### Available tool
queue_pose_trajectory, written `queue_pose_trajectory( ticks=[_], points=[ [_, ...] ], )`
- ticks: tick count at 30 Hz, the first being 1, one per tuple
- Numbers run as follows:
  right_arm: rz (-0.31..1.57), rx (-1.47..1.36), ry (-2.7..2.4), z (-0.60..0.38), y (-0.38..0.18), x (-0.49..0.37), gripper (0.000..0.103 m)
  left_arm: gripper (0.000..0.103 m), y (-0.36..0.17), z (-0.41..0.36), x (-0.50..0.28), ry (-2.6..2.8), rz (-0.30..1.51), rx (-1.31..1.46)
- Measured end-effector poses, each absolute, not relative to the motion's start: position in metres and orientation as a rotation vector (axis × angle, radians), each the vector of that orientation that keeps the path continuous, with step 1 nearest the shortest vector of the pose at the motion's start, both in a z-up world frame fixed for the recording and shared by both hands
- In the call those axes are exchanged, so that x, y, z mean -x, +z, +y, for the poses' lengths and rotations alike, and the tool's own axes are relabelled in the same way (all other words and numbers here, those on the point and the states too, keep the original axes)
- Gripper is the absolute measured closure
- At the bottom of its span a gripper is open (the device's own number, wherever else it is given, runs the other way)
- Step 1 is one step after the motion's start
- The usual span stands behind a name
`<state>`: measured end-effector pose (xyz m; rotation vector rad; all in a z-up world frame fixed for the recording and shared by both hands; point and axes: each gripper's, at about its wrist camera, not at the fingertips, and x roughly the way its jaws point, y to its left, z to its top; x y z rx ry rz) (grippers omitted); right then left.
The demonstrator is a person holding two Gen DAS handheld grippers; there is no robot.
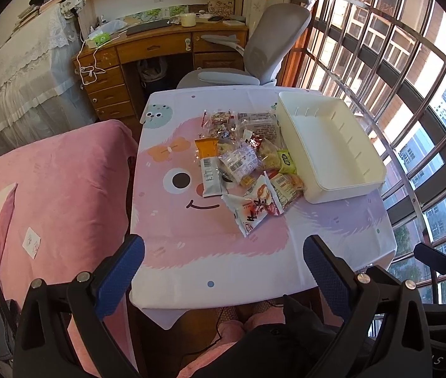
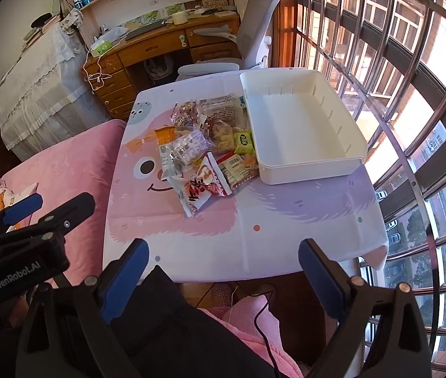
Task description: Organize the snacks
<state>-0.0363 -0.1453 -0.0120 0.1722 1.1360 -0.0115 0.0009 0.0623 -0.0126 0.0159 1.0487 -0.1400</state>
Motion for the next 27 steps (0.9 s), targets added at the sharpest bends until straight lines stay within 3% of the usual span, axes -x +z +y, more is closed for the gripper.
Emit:
queue_pose_trajectory(
  ticks=[10,27],
  points=[
    [1.148,-0.191,0.007,-0.133,-0.018,0.029,0.014,0.003,-0.020,0.074,-0.012,-0.152,1.063,-0.010],
    [1.165,-0.137,0.067,-0.129,-0.039,-0.023,0.014,0.003,-0.033,0.065,-0.066,-0.177,1.108,-0.060]
  ],
)
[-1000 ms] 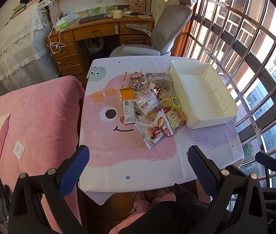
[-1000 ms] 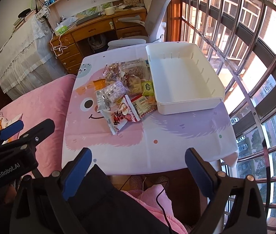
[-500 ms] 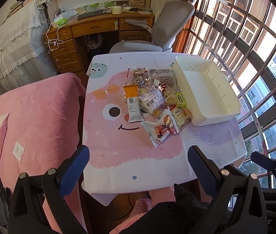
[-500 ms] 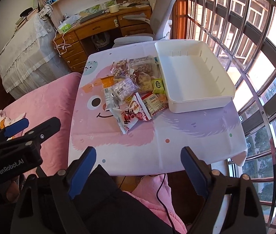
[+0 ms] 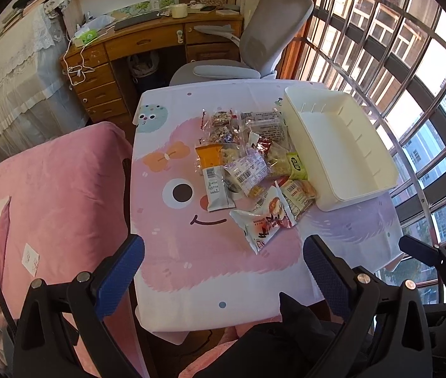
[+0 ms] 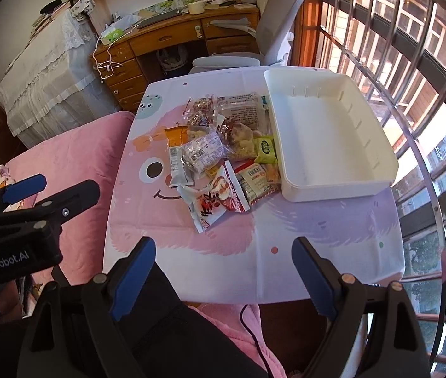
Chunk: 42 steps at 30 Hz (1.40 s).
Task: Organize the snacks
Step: 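Reach the right gripper down and grasp the white-red printed snack bag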
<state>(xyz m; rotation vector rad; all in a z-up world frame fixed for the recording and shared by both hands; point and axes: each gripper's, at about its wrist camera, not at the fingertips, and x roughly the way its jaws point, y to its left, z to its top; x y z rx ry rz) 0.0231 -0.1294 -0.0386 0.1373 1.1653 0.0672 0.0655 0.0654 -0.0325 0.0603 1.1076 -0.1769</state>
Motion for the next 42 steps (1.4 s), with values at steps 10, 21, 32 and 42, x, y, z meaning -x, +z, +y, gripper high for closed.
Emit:
queue_pose_trajectory(
  ticks=[10,21,32,42],
  points=[
    [1.156,-0.146,0.198,-0.137,-0.068,-0.072,0.014,0.003,-0.059,0.047,-0.128,-0.232,1.172,-0.156],
    [1.058,-0.091,0.303,-0.141,-0.113,-0.113,0.014,0.003,-0.089,0.014,-0.209,-0.355,1.229,-0.363],
    [1.076,-0.086,0.341,-0.134,-0.162,-0.120,0.014,0.003,-0.145,-0.023,-0.248,-0.489,1.297,-0.542],
    [1.109,-0.020,0.356,-0.114,-0.199,-0.122,0.014,0.003,-0.203,-0.043,-0.259,-0.539,1.366,-0.689]
  ],
)
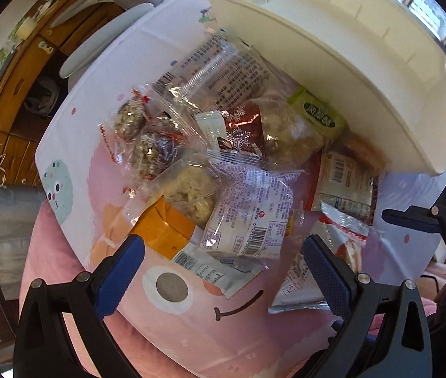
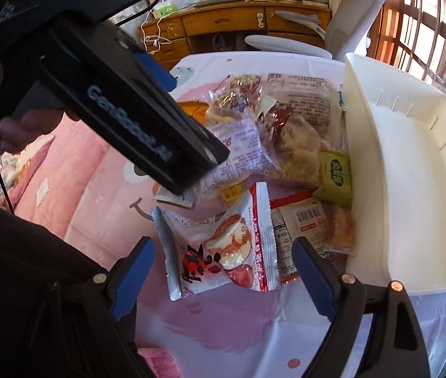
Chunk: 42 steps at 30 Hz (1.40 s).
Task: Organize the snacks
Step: 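Reach the right gripper down and grasp the white-red printed snack bag, then grasp the clear printed bread bag with the left gripper while the right gripper lifts its bag toward the tray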
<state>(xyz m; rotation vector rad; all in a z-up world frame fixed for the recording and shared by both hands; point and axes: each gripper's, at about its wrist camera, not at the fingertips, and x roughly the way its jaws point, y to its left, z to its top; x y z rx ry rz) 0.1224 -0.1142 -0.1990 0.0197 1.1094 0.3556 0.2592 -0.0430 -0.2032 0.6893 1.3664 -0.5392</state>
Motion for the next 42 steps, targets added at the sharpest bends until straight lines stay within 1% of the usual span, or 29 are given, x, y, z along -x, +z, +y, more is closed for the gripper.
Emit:
queue_pose_trajectory(
  ticks=[6,10,12,13,14,15,17,20,24,26,29,32,42],
  points=[
    [1.132,0.030,0.354,-0.102,-0.217,-0.127,0.014,0.003,-0.230,-0.052,-0.266,-0.555,1.404,-0.731],
    [1.153,0.031,0.353,-0.097,-0.228,-0.129,0.014,0.008,-0.243,-0.055,-0.272,-0.552,1.414,-0.747],
    [1.164,0.030,0.347,-0.097,-0.232,-0.129,0.015,0.009,-0.245,-0.057,-0.273,-0.557,1.407,-0.749],
    [1.165,0.028,0.344,-0.097,-0.234,-0.129,0.016,0.011,-0.245,-0.060,-0.272,-0.559,1.403,-0.747],
    [1.167,0.026,0.339,-0.098,-0.236,-0.132,0.017,0.017,-0.246,-0.061,-0.273,-0.572,1.409,-0.735],
    [1.170,0.022,0.336,-0.098,-0.238,-0.133,0.017,0.019,-0.247,-0.062,-0.275,-0.577,1.423,-0.724],
    [1.173,0.009,0.344,-0.096,-0.240,-0.131,0.019,0.029,-0.251,-0.063,-0.277,-0.580,1.450,-0.700],
    [1.172,0.001,0.351,-0.096,-0.243,-0.135,0.020,0.038,-0.253,-0.067,-0.278,-0.587,1.474,-0.670],
    [1.175,-0.013,0.359,-0.097,-0.245,-0.138,0.023,0.043,-0.253,-0.067,-0.278,-0.585,1.476,-0.640],
    [1.178,-0.024,0.370,-0.098,-0.246,-0.138,0.026,0.046,-0.253,-0.067,-0.277,-0.582,1.483,-0.626],
    [1.184,-0.038,0.379,-0.101,-0.246,-0.139,0.030,0.048,-0.251,-0.063,-0.277,-0.570,1.498,-0.592],
    [1.186,-0.044,0.370,-0.103,-0.245,-0.140,0.032,0.049,-0.247,-0.057,-0.279,-0.556,1.506,-0.553],
    [1.159,-0.073,0.373,-0.108,-0.228,-0.135,0.034,0.049,-0.205,-0.030,-0.267,-0.486,1.448,-0.453]
  ],
)
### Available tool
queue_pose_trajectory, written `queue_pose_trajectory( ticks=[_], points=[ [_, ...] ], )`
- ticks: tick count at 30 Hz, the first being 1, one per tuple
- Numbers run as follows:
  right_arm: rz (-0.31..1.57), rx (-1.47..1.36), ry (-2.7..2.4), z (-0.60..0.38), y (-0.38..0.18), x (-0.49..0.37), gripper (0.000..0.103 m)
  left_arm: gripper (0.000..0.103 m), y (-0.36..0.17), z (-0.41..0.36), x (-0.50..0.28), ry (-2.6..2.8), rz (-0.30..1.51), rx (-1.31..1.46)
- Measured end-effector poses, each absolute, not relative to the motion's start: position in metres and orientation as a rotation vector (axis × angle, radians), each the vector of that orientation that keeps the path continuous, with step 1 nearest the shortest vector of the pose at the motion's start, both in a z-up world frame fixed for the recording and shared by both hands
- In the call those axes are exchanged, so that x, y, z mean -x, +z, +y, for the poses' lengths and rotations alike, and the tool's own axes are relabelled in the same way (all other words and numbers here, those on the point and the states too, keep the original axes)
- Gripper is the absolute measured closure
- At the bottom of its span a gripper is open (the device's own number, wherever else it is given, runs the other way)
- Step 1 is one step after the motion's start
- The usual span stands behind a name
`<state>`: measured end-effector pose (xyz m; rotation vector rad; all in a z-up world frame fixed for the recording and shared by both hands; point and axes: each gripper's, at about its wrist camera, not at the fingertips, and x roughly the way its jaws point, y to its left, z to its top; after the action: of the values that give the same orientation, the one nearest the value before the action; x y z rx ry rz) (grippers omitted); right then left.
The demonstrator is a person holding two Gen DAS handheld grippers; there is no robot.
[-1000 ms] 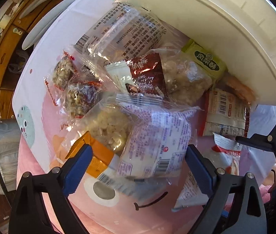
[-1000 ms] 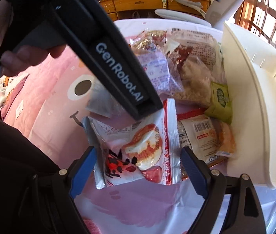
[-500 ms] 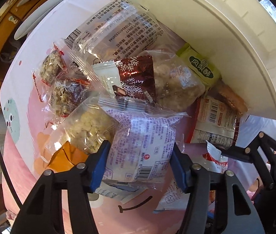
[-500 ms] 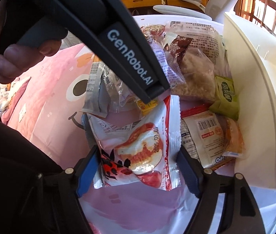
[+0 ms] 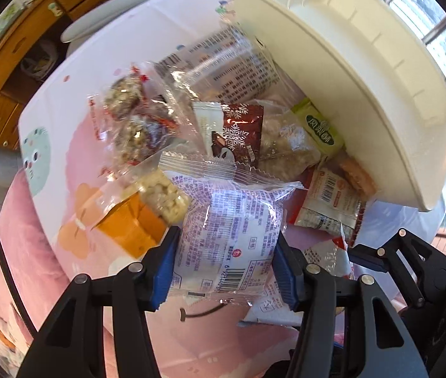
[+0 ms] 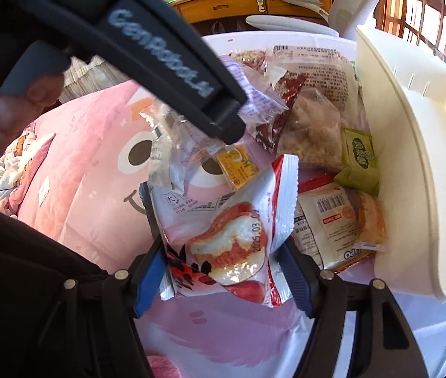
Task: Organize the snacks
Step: 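Grasp the clear printed bread bag with the left gripper while the right gripper lifts its bag toward the tray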
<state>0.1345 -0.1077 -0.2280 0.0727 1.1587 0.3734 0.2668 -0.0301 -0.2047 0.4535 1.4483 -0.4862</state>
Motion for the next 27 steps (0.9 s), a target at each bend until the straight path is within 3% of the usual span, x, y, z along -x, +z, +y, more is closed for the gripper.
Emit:
queue_pose_trajectory(
  ticks=[16,27],
  points=[
    [1.085,-0.103,0.313,-0.135,-0.177,-0.082,0.034,0.049,-0.124,0.000,-0.190,-0.447,1.252,-0.180],
    [1.049,-0.163,0.225,-0.174,-0.148,-0.050,0.034,0.049,-0.102,-0.004,-0.135,-0.489,1.148,-0.098]
  ],
)
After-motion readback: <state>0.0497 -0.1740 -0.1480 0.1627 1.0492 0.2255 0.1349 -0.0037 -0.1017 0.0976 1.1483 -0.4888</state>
